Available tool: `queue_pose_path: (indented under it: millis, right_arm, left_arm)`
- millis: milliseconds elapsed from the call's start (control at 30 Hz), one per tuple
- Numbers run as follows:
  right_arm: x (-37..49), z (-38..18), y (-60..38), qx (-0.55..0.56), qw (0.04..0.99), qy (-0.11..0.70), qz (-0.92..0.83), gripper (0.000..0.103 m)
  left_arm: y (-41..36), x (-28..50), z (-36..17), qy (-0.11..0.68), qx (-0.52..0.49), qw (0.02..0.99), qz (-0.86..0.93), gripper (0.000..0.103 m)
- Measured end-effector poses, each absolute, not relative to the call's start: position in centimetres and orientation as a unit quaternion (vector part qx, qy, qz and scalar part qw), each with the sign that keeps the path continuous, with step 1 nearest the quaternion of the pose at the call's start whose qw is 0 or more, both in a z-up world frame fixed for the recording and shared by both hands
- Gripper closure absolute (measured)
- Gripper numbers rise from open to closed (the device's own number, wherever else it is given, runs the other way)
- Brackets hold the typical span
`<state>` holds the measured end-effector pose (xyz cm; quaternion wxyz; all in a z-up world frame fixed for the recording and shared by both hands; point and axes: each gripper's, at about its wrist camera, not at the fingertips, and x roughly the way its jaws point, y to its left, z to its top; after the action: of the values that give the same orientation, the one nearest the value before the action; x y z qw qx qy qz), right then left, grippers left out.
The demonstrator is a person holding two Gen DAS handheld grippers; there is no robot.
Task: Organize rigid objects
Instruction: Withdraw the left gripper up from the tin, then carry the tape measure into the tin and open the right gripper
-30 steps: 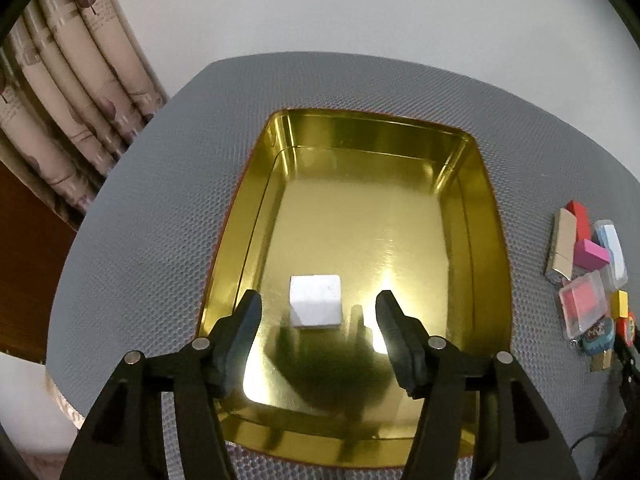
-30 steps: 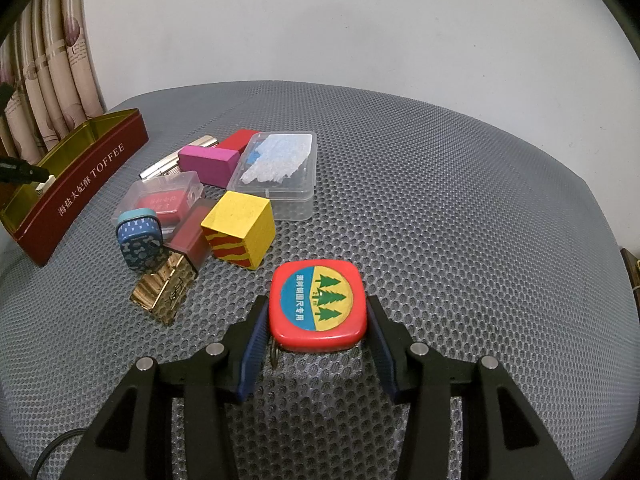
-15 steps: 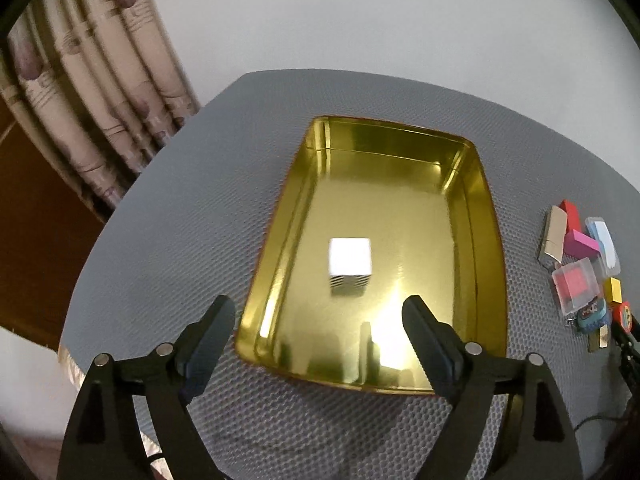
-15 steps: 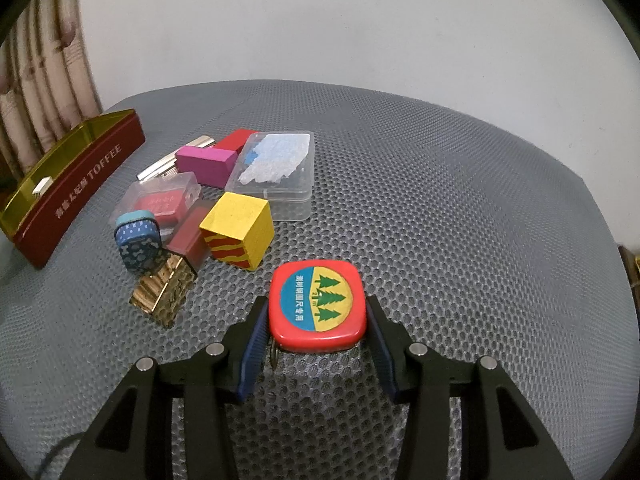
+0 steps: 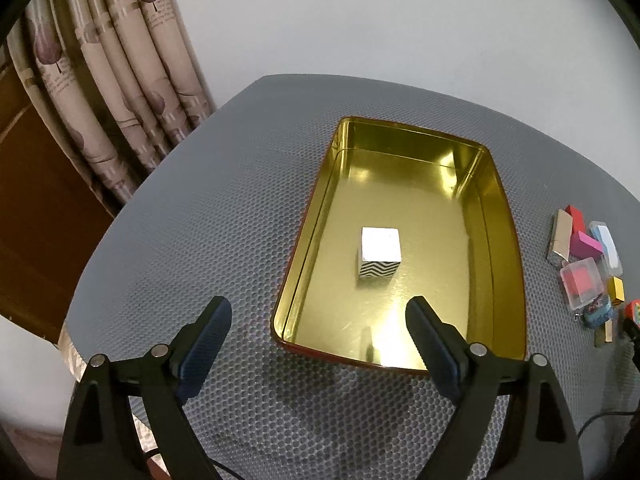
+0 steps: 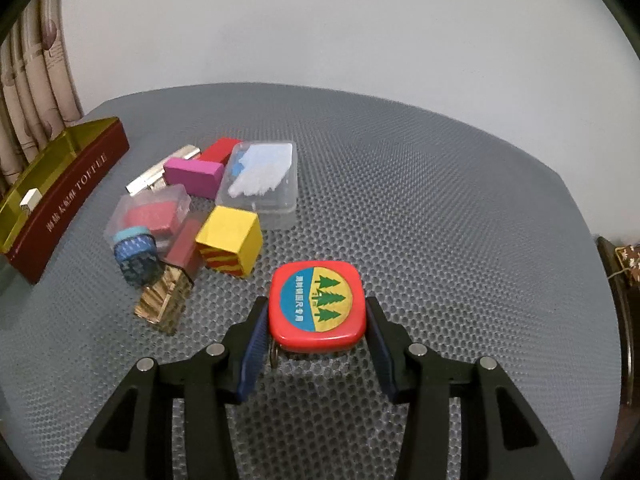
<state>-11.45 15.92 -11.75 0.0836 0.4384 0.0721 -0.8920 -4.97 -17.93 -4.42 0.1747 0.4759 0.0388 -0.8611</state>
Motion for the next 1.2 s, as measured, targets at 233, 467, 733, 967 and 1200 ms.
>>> queue_pose_path:
  millis: [233,467,733,967,1200]
  right_arm:
    - [-10.8,-9.1,13.5,0.421,0.105,0.09,-0.897,0.056]
    - [-10.0,-5.6,8.7,0.395,0.159,0.116,-0.897,0.056]
    - [-8.3,-2.9,2.0,0.384,0.237,0.142,-0.881,0.056]
    - [-7.4,-2.4,-4.2,0.38,0.292,0.164,-0.862,0.056]
    - [-7.2,-2.2,-9.0,0.384,0.323,0.182,-0.846,0.056]
  left_arm:
    - [-19.0,-4.9,-4.4,0.056,0.475,0.186,-0.858,0.016]
    - [-20.2,-4.5,-4.1,0.07,0.471,0.202,-0.856,0.015]
    - [-21.8,-3.9,-3.7,0.078,0.465,0.223,-0.853,0.013]
    - [-23.9,-3.4,-3.5,0.104,0.459,0.239,-0.849,0.013]
    - [-25.1,-3.4,-3.6,0.12,0.456,0.256,-0.844,0.013]
